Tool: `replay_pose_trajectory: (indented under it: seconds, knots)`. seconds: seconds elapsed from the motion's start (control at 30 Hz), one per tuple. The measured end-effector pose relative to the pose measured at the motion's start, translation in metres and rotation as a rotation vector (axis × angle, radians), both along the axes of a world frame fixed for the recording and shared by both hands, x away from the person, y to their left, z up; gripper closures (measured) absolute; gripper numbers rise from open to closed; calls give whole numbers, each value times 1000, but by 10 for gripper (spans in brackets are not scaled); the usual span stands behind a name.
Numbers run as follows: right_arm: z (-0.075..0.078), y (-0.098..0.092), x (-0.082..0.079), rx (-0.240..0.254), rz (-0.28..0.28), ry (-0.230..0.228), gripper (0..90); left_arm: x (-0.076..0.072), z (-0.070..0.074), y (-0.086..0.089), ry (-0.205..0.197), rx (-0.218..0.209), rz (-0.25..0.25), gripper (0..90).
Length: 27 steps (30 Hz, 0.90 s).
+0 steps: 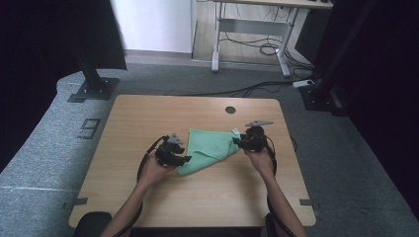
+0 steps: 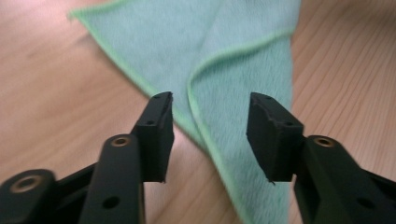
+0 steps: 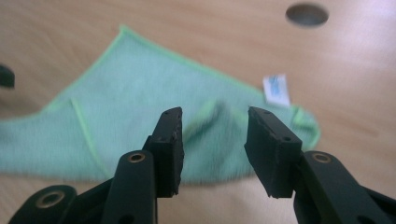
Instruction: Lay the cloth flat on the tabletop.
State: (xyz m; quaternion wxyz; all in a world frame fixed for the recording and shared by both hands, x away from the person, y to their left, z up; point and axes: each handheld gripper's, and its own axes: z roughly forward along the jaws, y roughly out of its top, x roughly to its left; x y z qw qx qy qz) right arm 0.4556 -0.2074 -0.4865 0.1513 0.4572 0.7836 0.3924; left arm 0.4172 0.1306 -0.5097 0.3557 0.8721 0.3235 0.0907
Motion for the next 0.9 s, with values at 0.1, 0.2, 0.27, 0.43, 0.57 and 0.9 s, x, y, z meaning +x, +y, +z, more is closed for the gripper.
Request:
replay_pose_trajectory:
  seconds: [0.1,0.2,0.27,0.43,0.57,0.9]
  knots:
    - [-9,-7,-9,-3,16,18,557,2,3,4,10,-25,9,430]
    - [-10,-11,-19,1,37,20,600,3,9,3,-7,-45,15,382]
    - [-11,-10,-23,0,63,22,621,5,11,1,-16,-43,22,346]
    - [-18,6,-26,-9,130,31,607,4,1,-3,-6,-20,12,309]
    - [-27,21,-24,-49,154,34,565,0,-9,-8,-8,18,-3,298]
    - [-39,34,-18,-77,128,47,848,-3,-25,-18,1,95,-21,304]
